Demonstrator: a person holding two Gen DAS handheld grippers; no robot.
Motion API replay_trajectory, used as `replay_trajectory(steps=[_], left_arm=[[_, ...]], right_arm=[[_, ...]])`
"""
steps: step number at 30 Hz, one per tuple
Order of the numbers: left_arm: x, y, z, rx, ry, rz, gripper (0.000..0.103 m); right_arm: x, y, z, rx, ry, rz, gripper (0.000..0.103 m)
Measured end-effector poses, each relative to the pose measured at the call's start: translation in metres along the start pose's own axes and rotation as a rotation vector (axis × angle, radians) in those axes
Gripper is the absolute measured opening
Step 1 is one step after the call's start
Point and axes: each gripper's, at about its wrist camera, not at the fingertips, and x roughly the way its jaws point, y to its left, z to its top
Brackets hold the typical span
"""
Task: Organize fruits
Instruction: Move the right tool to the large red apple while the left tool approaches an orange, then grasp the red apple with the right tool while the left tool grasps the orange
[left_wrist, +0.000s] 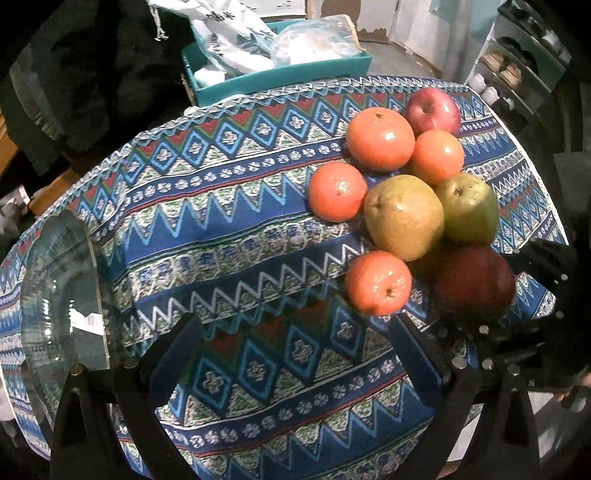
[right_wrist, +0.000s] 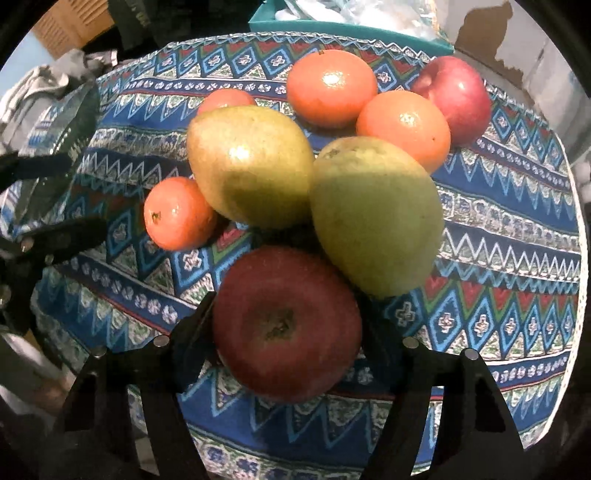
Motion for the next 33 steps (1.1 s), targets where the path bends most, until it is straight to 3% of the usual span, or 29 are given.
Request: replay_trajectory(steps=[9, 15, 28, 33], left_arm=[[0.015, -0.019, 0.013, 0.002, 0.018, -0.041, 0.102], [0.029, -0.039, 0.022, 0.025, 0.03, -0.053, 0.102], [0.059, -0.045, 0.031, -0.025, 0.078, -0.082, 0.102], [0.065, -0.04, 0.031, -0.043, 0.063, -0.095, 0.09]], right_arm=[[-0.025, -0.014, -0.024, 0.073, -0.055, -0.017, 0.072], [-0.044, -0.05, -0.043, 0.158, -0.097, -0.04, 0.072], [-0.048, -0.097, -0.047, 0.259, -0.145, -0.063, 0.072], [-0.048, -0.102, -0.044, 0.274, -0.156, -0.059, 0.072]])
